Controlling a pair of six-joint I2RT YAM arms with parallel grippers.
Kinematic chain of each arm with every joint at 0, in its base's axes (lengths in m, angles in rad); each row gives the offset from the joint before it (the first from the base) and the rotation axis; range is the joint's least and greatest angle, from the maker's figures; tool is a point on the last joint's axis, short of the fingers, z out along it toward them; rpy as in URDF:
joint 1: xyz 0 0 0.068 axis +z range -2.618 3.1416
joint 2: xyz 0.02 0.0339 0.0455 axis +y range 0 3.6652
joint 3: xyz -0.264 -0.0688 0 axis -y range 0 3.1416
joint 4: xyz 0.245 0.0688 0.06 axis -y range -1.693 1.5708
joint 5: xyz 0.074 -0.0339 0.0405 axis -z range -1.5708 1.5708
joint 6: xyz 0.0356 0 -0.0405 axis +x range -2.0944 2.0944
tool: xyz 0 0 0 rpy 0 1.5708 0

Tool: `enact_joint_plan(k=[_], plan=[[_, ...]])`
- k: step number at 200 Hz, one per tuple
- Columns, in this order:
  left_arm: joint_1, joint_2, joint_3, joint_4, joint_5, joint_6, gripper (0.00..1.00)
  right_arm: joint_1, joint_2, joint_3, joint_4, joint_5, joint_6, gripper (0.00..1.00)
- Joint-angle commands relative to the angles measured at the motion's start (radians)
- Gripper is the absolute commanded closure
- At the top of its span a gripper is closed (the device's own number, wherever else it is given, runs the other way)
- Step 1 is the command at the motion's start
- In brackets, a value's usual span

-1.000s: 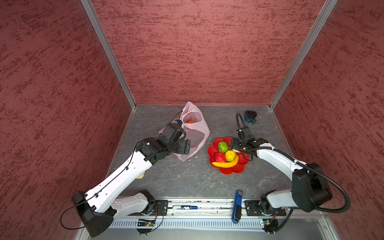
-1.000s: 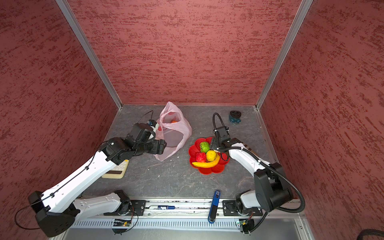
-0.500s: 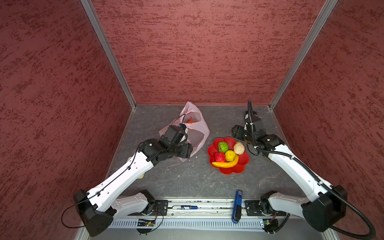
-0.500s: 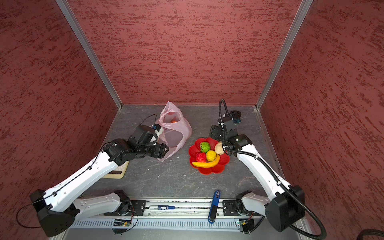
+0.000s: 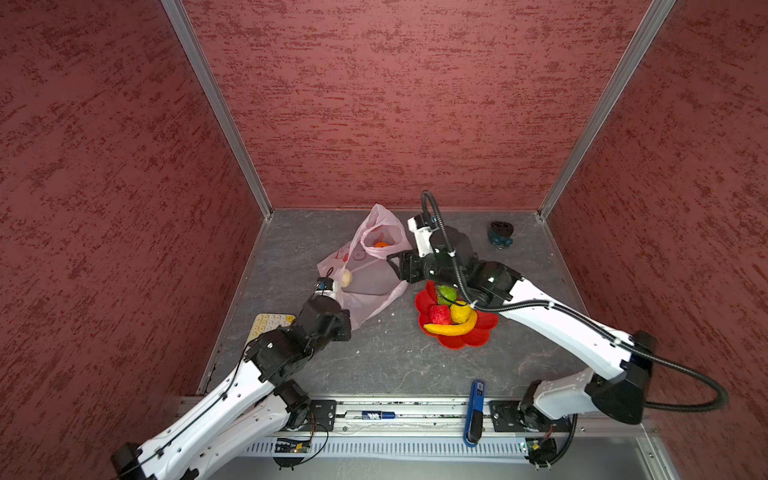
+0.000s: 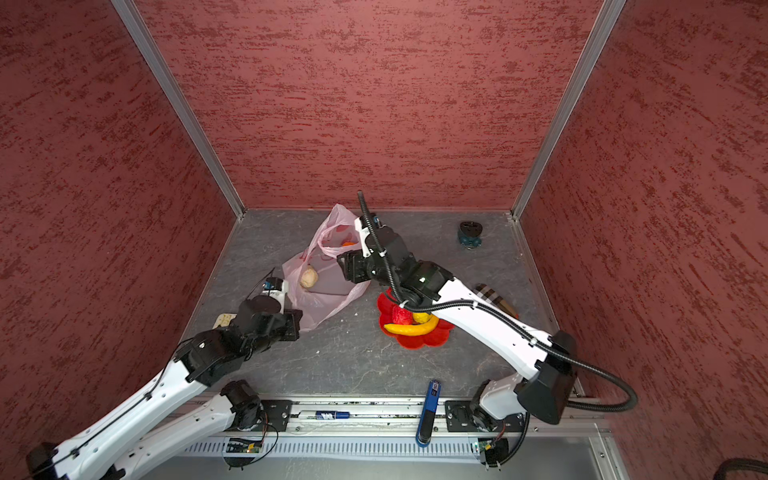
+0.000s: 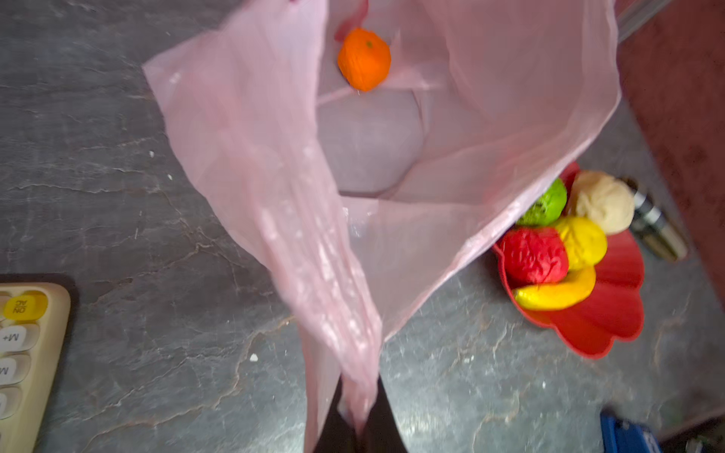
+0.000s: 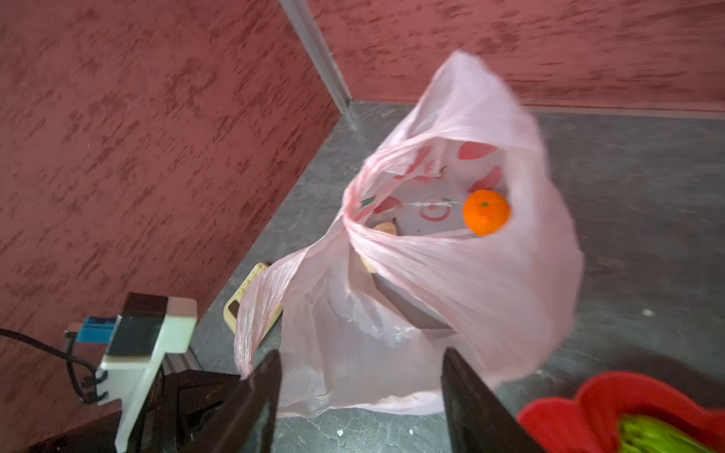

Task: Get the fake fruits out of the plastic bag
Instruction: 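Move the right gripper into the bag toward the beige fruit inside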

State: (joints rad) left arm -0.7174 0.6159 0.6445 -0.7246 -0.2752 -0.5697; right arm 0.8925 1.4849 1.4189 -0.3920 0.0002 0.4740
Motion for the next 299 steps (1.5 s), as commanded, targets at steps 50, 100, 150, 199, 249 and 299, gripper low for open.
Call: enact_joint_plan(k=[50,100,150,199,249,299], plan=[[-0.003,-0.121,-0.073,0.085,-0.167,-0.105,0.97,0.086,0.322,0.173,0.071,-0.123,0.021,0.52],[-0.004,-0.196,-0.099,0.062,-0.162,-0.129,0.97,0.085,0.593,0.400,-0.060,0.019,0.016,0.55],[-0.002,-0.208,-0.119,0.055,-0.138,-0.137,0.97,0.070,0.749,0.547,-0.100,0.069,0.035,0.51],[-0.001,-0.196,-0.161,0.092,-0.083,-0.165,0.97,0.044,0.845,0.611,-0.044,0.072,0.064,0.27],[-0.002,-0.192,-0.180,0.123,-0.051,-0.168,0.97,0.012,0.929,0.640,0.031,0.042,0.097,0.15],[-0.002,-0.173,-0.198,0.158,-0.019,-0.173,0.97,-0.006,1.011,0.675,0.076,-0.003,0.129,0.15]])
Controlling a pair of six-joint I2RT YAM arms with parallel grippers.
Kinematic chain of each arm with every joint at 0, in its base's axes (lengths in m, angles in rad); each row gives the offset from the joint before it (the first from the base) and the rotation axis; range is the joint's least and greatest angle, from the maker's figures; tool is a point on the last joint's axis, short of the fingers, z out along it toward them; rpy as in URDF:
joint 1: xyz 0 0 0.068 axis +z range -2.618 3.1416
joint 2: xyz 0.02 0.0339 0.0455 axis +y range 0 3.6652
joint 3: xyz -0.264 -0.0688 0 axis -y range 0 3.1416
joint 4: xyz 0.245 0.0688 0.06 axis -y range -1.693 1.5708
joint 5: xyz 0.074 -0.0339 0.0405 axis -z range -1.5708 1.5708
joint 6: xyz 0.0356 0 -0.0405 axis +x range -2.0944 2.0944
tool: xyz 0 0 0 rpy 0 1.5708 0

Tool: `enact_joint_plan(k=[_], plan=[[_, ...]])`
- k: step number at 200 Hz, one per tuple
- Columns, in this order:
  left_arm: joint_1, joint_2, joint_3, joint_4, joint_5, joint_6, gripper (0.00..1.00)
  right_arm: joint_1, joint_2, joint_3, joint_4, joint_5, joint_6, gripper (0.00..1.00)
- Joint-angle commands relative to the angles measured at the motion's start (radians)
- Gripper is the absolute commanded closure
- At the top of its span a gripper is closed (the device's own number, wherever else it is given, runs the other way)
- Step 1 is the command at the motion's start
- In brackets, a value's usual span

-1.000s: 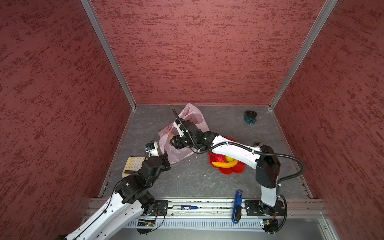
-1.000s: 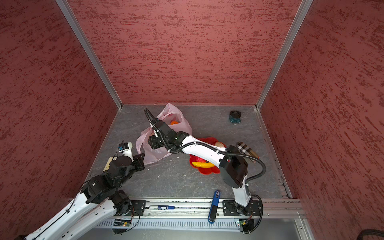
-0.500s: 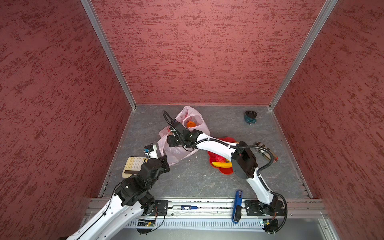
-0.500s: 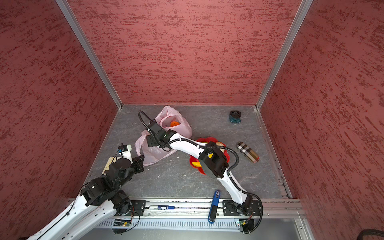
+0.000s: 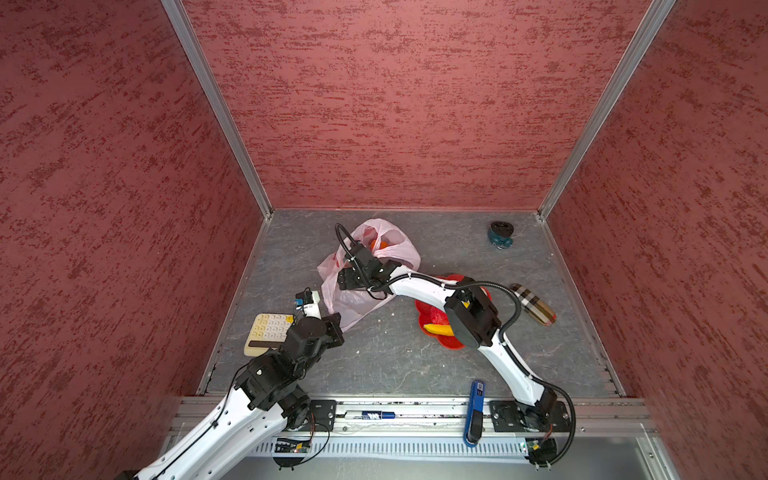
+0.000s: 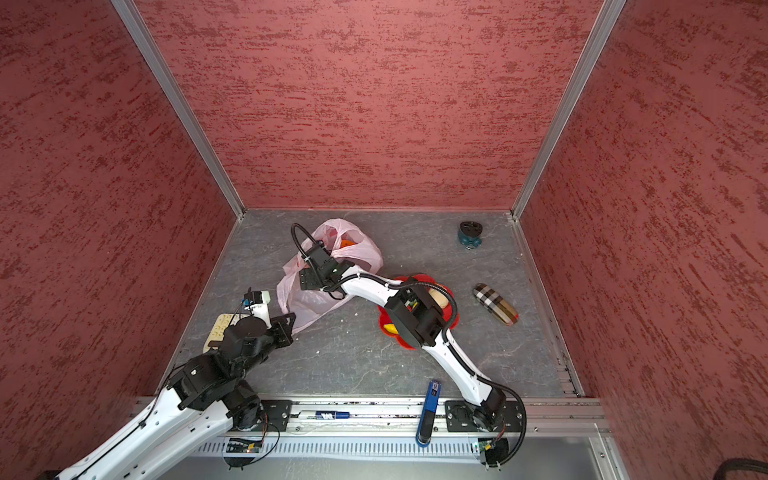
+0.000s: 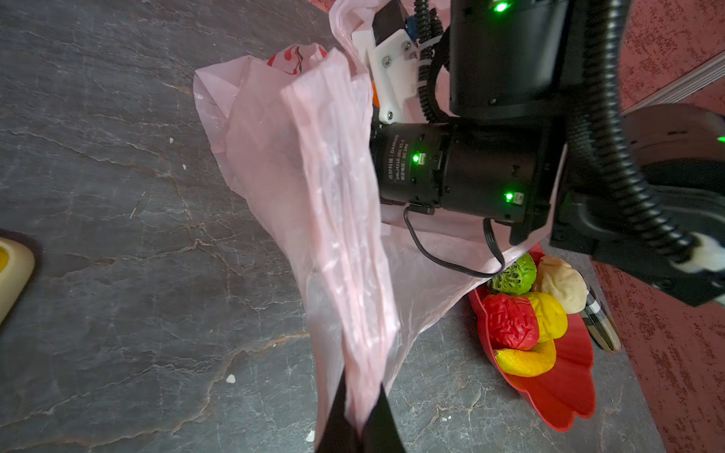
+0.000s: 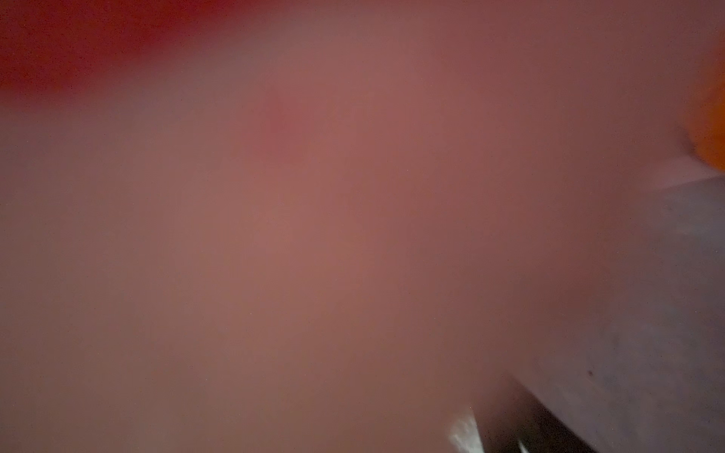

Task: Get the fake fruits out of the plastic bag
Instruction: 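Move the right gripper into the bag toward the beige fruit inside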

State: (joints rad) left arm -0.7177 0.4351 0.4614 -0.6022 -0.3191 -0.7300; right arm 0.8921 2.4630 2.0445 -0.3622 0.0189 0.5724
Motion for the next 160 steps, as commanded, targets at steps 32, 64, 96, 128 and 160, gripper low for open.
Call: enact_joint_plan(k=[32,64,96,128,160], plan=[[-0.002,0.007,-0.027,0.046,0.034,-0.024,0.97,-0.009,0.044,0.050,0.049,-0.002,0.040,0.24],[-0.002,0.004,-0.027,0.041,0.029,-0.030,0.98,-0.011,0.039,0.044,0.061,0.007,0.034,0.47],[-0.001,0.001,-0.026,0.035,0.024,-0.034,0.98,-0.012,-0.006,-0.012,0.100,0.013,0.028,0.63],[-0.001,0.001,-0.026,0.042,0.011,-0.036,0.98,-0.012,-0.058,-0.076,0.128,0.013,0.018,0.71],[-0.001,-0.001,-0.023,0.041,0.015,-0.035,0.98,-0.016,-0.074,-0.108,0.142,-0.005,0.015,0.58]])
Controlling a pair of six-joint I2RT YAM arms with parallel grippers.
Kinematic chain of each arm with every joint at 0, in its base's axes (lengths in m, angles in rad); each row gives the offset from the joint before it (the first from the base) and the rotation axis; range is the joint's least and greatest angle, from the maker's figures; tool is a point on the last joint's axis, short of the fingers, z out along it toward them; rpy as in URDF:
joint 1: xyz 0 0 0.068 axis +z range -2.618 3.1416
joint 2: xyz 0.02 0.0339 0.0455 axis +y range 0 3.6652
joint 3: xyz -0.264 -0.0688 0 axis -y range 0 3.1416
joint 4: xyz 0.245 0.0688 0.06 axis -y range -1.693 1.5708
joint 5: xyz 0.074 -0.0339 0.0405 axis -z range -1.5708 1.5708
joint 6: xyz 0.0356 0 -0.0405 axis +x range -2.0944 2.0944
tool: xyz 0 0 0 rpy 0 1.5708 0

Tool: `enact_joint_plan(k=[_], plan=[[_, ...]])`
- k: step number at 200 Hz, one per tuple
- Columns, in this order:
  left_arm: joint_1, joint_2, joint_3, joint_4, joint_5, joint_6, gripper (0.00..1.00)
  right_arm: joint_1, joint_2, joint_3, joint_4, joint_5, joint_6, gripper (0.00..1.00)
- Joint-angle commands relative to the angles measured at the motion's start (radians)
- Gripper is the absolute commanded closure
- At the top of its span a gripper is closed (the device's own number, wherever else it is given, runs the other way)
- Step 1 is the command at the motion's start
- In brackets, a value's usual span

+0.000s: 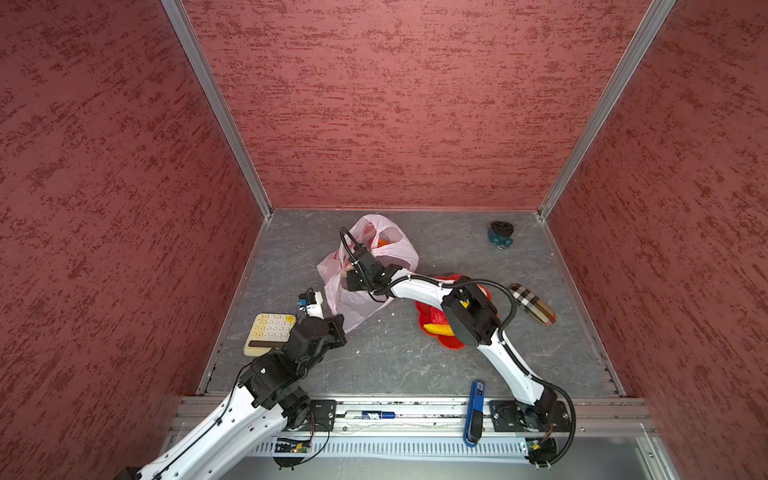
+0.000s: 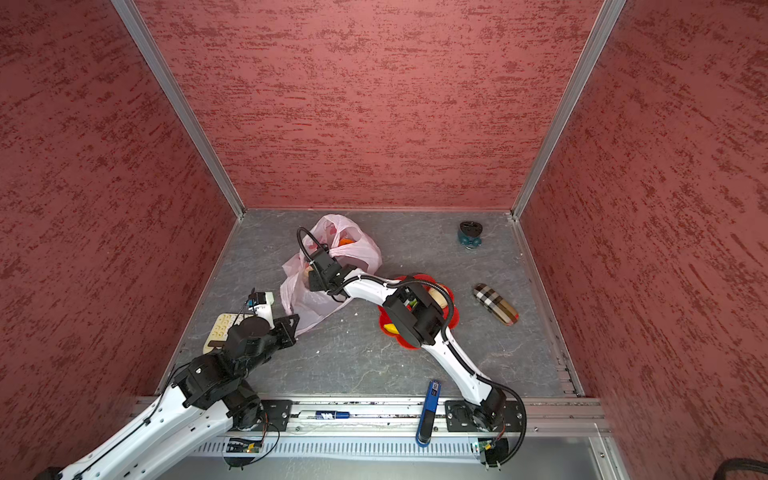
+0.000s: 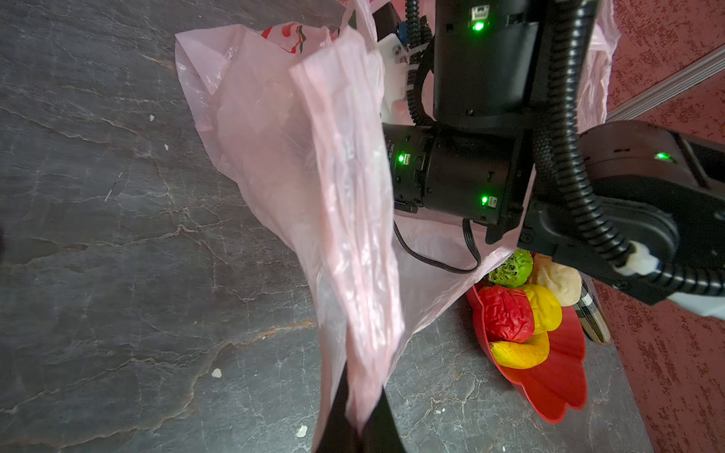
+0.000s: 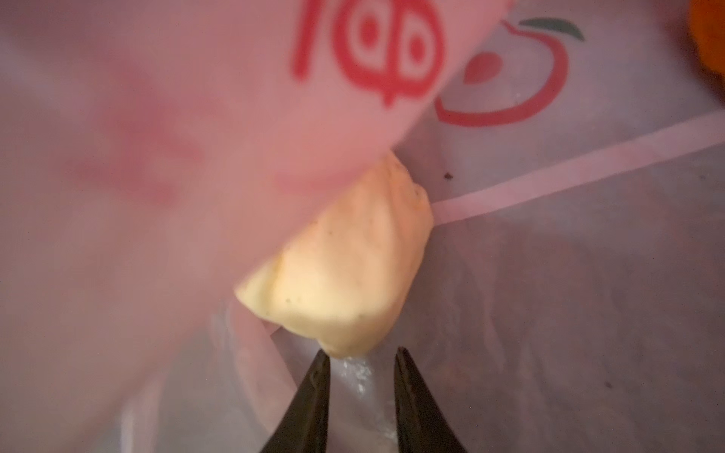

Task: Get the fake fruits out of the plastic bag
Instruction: 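Move the right gripper into the bag toward the beige fruit inside, then close the right gripper on the second beige fruit in the bag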

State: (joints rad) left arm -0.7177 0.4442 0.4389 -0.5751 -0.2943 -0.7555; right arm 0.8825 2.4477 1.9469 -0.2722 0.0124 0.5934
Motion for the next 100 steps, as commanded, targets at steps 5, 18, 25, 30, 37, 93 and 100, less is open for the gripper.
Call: enact_joint_plan(k=[5,18,25,30,37,93,100], plan=[[-0.002,-0.012,-0.001,0.012,-0.007,-0.010,0.98,-0.007,-0.057,-0.010,0.055,-0.004,-0.006,0.51],[-0.002,-0.020,0.001,0.005,-0.001,-0.013,0.98,-0.008,-0.049,-0.009,0.069,-0.020,-0.005,0.34],[-0.001,-0.025,0.003,-0.003,0.002,-0.013,0.98,-0.009,-0.045,-0.008,0.076,-0.029,-0.002,0.28],[-0.001,-0.030,0.003,-0.008,0.003,-0.016,0.98,-0.009,-0.042,-0.004,0.079,-0.033,0.000,0.25],[-0.002,-0.037,0.004,-0.015,0.003,-0.018,0.98,-0.010,-0.036,0.003,0.082,-0.042,0.002,0.22],[-0.002,-0.075,0.001,-0.033,0.036,-0.022,0.98,-0.022,0.049,0.114,0.074,-0.042,0.041,0.08],[-0.002,-0.076,0.000,-0.032,0.043,-0.021,0.98,-0.025,0.055,0.119,0.085,-0.045,0.054,0.08]])
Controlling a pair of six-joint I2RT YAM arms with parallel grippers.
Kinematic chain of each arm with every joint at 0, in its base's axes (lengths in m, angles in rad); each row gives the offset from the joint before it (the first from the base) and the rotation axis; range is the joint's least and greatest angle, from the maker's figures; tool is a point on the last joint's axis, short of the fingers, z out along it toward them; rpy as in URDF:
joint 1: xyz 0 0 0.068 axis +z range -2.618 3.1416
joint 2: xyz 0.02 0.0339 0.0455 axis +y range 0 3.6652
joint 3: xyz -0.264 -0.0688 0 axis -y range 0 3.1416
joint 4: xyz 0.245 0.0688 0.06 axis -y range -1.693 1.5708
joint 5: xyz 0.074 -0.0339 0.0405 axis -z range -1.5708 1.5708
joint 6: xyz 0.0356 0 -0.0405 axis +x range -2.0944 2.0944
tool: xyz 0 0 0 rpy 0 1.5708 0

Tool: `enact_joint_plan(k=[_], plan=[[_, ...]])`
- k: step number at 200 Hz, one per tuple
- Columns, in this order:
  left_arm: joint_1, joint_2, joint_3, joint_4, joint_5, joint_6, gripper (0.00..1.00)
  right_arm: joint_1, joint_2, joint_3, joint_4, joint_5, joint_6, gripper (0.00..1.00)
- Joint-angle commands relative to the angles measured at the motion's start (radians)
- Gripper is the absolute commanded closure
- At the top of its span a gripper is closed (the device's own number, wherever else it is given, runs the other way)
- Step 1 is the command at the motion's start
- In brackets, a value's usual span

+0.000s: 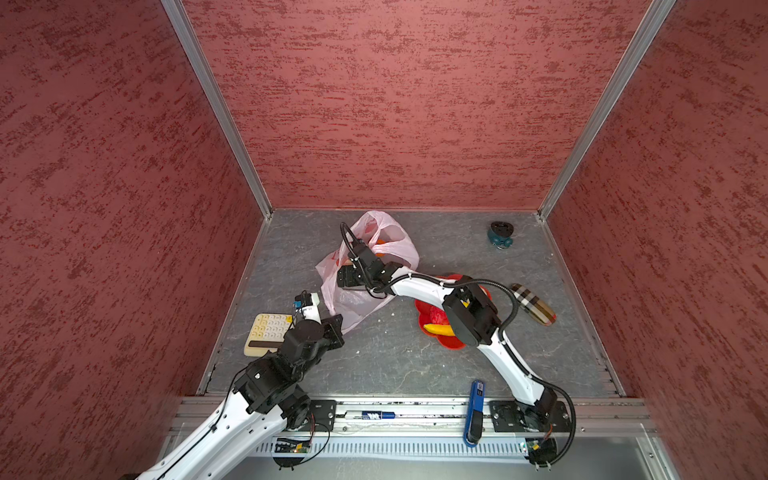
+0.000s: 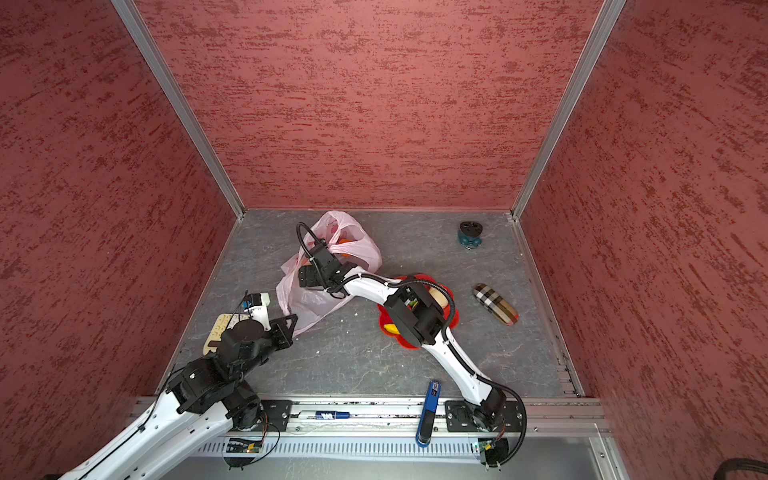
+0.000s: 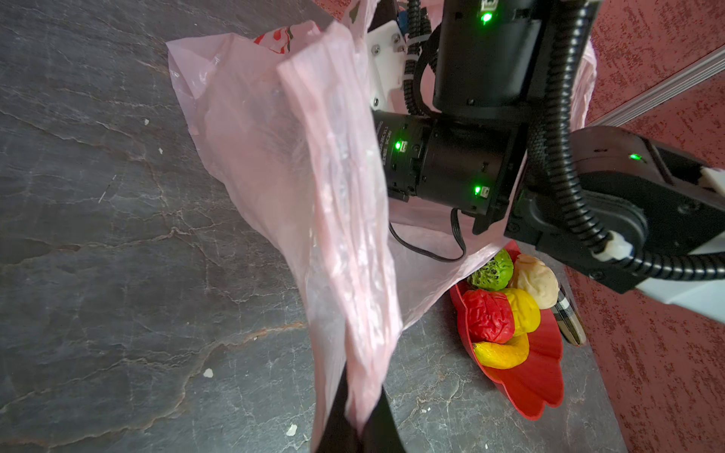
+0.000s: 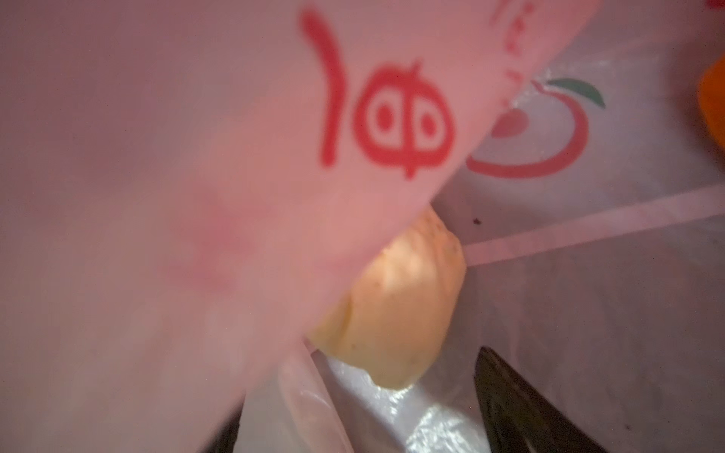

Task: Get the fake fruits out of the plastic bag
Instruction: 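Close the right gripper on the second beige fruit in the bag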

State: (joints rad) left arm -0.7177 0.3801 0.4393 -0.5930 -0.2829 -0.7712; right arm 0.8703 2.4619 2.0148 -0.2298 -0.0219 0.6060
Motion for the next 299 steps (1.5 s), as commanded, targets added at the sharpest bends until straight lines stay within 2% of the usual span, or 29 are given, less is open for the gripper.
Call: enact_joint_plan(k=[1,22,69,129,173,191,220,276,299], plan=[[-0.002,-0.012,-0.001,-0.014,0.033,-0.004,0.98,-0.013,0.043,0.052,0.045,-0.011,0.043,0.08],[-0.003,-0.015,-0.005,-0.013,0.047,-0.002,0.98,-0.022,0.065,0.075,0.072,-0.027,0.076,0.08],[-0.002,-0.021,-0.006,-0.013,0.055,-0.002,0.99,-0.026,0.151,0.223,-0.021,-0.040,0.083,0.12],[-0.002,-0.044,-0.010,-0.028,0.042,-0.009,0.99,-0.030,0.158,0.232,-0.029,-0.044,0.089,0.17],[-0.002,-0.063,-0.013,-0.039,0.028,-0.013,0.99,-0.031,0.144,0.212,-0.021,-0.059,0.088,0.44],[-0.002,-0.057,-0.012,-0.032,0.023,-0.011,0.99,-0.030,0.081,0.126,0.027,-0.063,0.087,0.55],[-0.001,-0.012,0.006,0.003,-0.009,0.008,0.98,-0.030,-0.038,0.001,0.061,-0.098,0.068,0.65],[0.013,0.222,0.153,0.103,-0.068,0.132,0.99,-0.014,-0.381,-0.300,0.065,-0.133,-0.007,0.71],[0.016,0.302,0.225,0.109,-0.106,0.182,0.99,-0.008,-0.507,-0.378,0.003,-0.135,-0.037,0.72]])
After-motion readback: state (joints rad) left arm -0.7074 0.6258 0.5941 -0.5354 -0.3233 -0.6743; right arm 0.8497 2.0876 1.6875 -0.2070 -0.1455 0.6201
